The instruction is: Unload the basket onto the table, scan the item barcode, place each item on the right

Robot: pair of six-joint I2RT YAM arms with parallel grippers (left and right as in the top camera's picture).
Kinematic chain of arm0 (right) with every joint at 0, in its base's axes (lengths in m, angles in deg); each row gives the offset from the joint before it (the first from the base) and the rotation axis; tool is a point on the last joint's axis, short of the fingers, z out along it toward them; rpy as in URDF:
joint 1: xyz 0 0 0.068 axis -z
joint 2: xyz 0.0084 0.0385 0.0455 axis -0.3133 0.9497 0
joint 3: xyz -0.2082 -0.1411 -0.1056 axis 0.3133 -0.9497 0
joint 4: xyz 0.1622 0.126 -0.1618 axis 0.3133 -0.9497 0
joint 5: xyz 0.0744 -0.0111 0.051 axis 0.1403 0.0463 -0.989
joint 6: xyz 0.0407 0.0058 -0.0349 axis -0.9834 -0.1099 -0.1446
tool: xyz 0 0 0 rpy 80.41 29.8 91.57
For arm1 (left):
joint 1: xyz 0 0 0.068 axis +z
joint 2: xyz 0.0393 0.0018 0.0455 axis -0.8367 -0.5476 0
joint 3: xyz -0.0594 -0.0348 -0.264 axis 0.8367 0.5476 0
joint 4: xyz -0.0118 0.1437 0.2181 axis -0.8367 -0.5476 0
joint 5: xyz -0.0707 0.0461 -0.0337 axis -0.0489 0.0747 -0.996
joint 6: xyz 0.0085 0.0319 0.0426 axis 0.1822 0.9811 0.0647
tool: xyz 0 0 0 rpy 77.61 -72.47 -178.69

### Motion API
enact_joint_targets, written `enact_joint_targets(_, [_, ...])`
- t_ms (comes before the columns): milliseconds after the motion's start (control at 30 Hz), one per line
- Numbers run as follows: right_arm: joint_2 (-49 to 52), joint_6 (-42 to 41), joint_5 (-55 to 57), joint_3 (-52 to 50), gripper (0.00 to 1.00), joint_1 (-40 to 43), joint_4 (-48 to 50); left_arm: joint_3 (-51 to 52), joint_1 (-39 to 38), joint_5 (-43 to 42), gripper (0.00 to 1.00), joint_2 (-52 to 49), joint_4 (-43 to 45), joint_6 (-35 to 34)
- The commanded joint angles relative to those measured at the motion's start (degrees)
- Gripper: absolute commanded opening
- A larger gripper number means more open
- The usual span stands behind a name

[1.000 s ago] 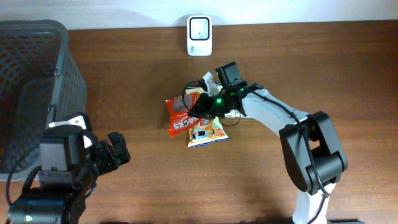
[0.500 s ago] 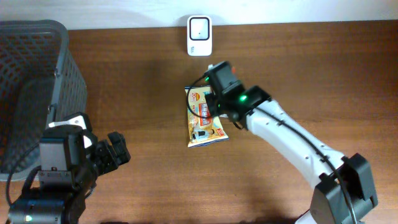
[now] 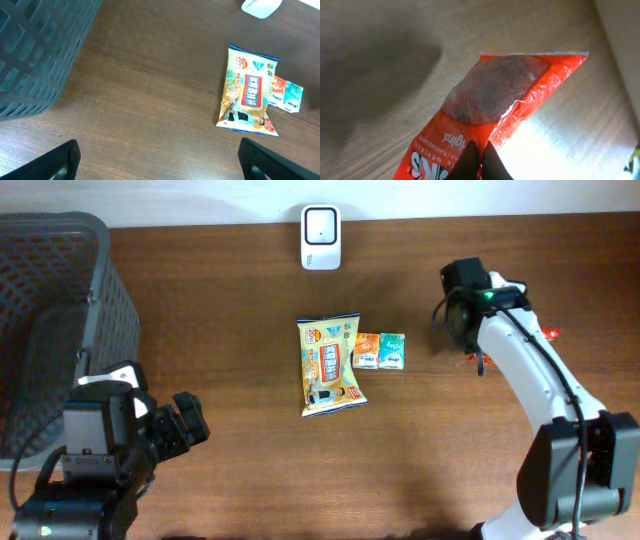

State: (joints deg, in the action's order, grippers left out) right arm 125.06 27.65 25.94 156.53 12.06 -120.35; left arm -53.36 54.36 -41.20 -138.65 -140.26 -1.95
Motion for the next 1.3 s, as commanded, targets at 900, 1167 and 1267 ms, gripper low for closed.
enact_joint_targets(900, [11.37, 19.12, -36.85, 18.03, 0.46, 2.43, -11.91, -0.20, 0.37, 0.28, 0.99, 0.17, -0.07, -0.68])
enact_joint_targets(1167, [11.41, 29.75, -34.47, 17.25, 0.99, 3.39, -16.37, -0.20, 0.37, 0.28, 0.99, 0.17, -0.07, -0.68])
enact_joint_targets(1267, [11.52, 36.26, -30.95, 10.71, 0.99, 0.24, -13.62, -0.20, 0.37, 0.28, 0.99, 0.17, -0.07, -0.68])
